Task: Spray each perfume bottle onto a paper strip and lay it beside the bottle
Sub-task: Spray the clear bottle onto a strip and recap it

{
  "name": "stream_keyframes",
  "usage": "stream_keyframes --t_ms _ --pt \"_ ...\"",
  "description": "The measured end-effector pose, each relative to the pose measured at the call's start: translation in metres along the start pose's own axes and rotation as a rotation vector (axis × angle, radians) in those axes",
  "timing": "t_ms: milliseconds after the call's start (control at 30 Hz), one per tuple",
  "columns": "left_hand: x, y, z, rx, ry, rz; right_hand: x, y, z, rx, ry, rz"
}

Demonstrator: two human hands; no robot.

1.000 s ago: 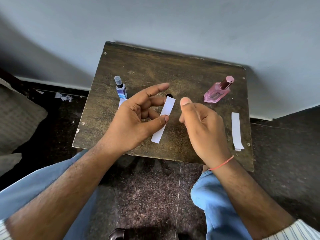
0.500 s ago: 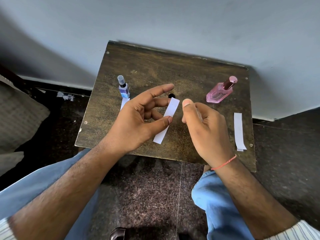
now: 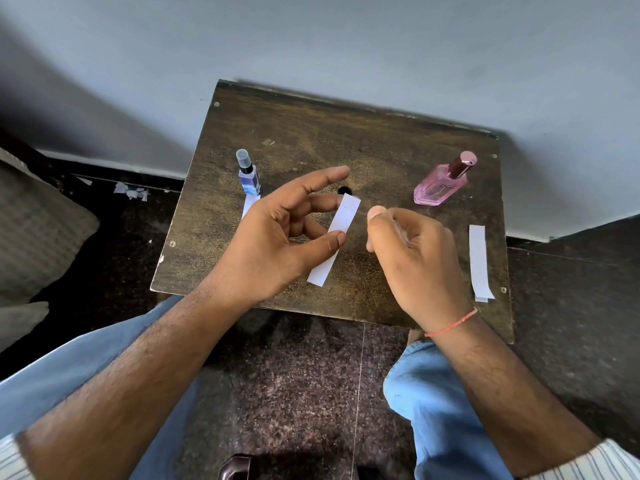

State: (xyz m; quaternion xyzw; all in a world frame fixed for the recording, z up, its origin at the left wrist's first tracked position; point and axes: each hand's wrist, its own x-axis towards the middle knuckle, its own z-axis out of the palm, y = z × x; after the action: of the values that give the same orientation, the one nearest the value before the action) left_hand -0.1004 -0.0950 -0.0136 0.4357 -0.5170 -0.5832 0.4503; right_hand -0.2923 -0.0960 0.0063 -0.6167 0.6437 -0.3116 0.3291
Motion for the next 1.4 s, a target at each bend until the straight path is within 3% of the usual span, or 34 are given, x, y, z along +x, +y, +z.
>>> stream_keyframes --t_ms 333,567,700,1000,1400 --pt "0.0 -0.003 -0.003 0.025 0.007 0.001 -0.001 -0.002 -0.003 0.02 0.01 0.03" --pt "0.0 -0.005 -0.005 0.038 0.01 -0.001 0.002 0.0 0.0 0.036 -0.069 0.07" --pt "0.0 -0.005 -0.006 0.065 0.023 -0.008 0.005 0.002 0.002 0.058 -0.013 0.08" --pt "0.0 -0.004 -0.009 0.45 0.189 -0.149 0.028 0.021 0.017 -0.12 0.062 0.002" --pt "0.012 0.001 -0.002 0.454 0.161 -0.231 0.041 0.028 0.031 -0.206 0.051 -0.082"
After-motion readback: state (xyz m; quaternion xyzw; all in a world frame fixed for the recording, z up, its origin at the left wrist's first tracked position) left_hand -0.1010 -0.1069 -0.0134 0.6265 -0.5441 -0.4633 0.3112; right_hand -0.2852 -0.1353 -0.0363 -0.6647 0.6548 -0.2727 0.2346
